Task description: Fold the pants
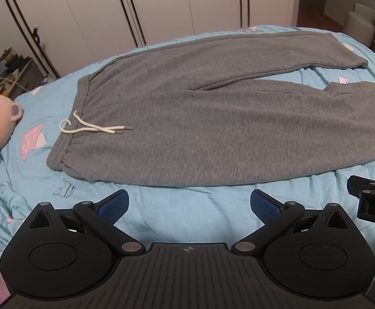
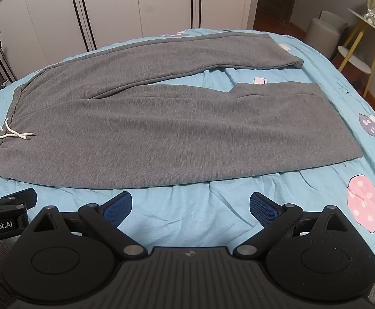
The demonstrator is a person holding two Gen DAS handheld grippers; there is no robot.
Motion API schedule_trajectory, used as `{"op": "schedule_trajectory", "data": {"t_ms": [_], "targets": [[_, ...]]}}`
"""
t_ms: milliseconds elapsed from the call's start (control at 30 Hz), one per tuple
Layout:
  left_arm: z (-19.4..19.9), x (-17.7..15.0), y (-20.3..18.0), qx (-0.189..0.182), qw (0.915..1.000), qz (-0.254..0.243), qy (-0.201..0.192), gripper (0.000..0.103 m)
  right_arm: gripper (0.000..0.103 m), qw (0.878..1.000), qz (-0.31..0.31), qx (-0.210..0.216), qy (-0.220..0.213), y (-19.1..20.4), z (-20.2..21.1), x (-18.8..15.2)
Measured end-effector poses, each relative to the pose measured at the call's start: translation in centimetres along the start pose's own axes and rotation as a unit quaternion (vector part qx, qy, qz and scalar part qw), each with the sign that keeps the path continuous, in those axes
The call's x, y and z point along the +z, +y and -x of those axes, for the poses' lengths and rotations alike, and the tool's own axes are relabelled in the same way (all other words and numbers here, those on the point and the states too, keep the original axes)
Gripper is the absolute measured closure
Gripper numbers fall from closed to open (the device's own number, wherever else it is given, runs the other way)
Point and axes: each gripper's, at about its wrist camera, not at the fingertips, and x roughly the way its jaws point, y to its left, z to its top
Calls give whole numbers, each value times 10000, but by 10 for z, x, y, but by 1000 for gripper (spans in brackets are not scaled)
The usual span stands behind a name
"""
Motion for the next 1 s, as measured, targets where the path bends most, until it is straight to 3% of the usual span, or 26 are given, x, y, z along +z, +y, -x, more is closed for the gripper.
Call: {"op": "schedule_trajectory", "data": {"t_ms": [1000], "targets": [[-2,4,-3,12,9999,13,125,0,5,10000,38,40,38,3,-7,-1]]}}
